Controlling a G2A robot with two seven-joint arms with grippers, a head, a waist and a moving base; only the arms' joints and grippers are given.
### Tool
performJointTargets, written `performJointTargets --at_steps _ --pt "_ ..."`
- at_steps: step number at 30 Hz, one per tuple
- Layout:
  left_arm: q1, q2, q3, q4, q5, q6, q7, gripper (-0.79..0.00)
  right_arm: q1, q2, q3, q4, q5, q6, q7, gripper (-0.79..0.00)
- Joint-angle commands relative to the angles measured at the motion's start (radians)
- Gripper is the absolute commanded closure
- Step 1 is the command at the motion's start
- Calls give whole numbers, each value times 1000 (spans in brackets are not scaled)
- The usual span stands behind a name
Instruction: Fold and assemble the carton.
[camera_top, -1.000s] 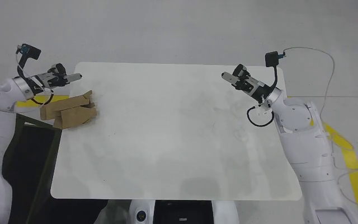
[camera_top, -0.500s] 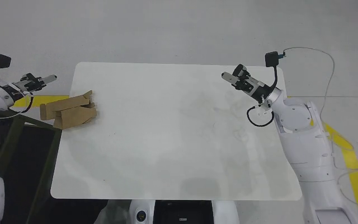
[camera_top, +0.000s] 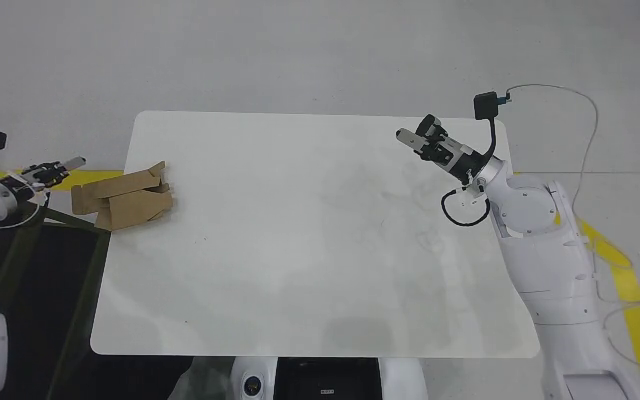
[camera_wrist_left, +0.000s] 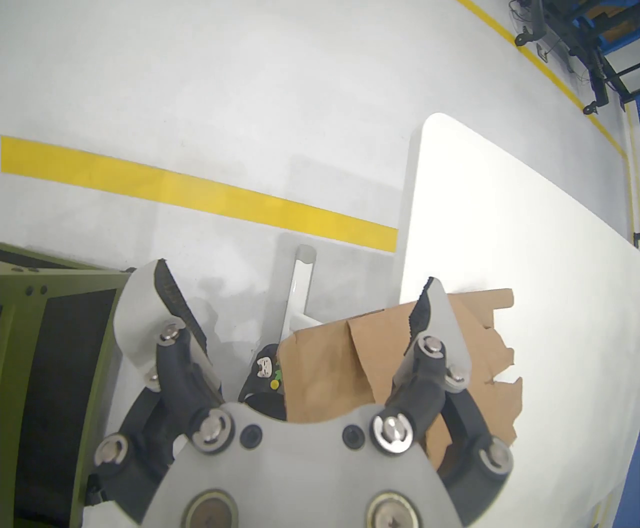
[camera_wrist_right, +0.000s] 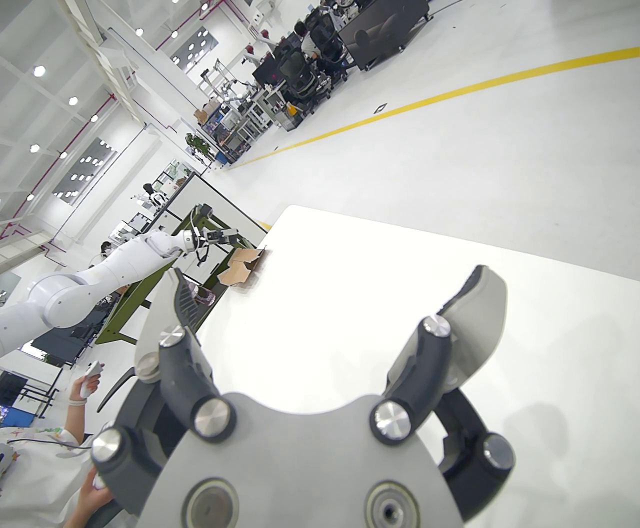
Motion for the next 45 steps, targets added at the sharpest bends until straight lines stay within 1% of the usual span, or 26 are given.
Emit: performJointTargets --at_steps 1,4,7,19,20,21,22,23,26,29,31,32,33,39,45 --pt "3 3 -2 9 -5 -11 -29 -785 0 0 0 0 0 0 0 -785" --pt "11 7 -9 21 -25 -30 -66 -785 0 0 0 0 0 0 0 -785" --pt "22 5 -28 35 -84 -44 -119 -785 0 0 0 0 0 0 0 -785" --pt "67 1 -32 20 -121 -19 -178 -785 0 0 0 0 0 0 0 -785" --pt "69 1 -34 19 -129 -22 -186 -757 0 0 0 0 0 0 0 -785" --pt "70 1 -36 19 -133 -23 -190 -650 0 0 0 0 0 0 0 -785" --pt "71 1 -37 19 -136 -22 -193 -348 0 0 0 0 0 0 0 -785" --pt "72 1 -39 19 -144 -21 -198 -296 0 0 0 0 0 0 0 -785" --pt "77 -1 -46 21 -167 -17 -205 -277 0 0 0 0 0 0 0 -785" --pt "82 0 -50 20 -180 -19 -208 -166 0 0 0 0 0 0 0 -785" --pt "86 0 -52 20 -187 -20 -210 -108 0 0 0 0 0 0 0 -785" --pt "88 0 -53 19 -188 -20 -210 -37 0 0 0 0 0 0 0 -785" --pt "89 1 -52 17 -187 -19 -208 0 0 0 0 0 0 0 0 -785" --pt "74 10 -81 12 -248 -63 -218 0 0 0 0 0 0 0 0 -785" --pt "62 15 -117 -2 -345 -105 -269 0 0 0 0 0 0 0 0 -785"
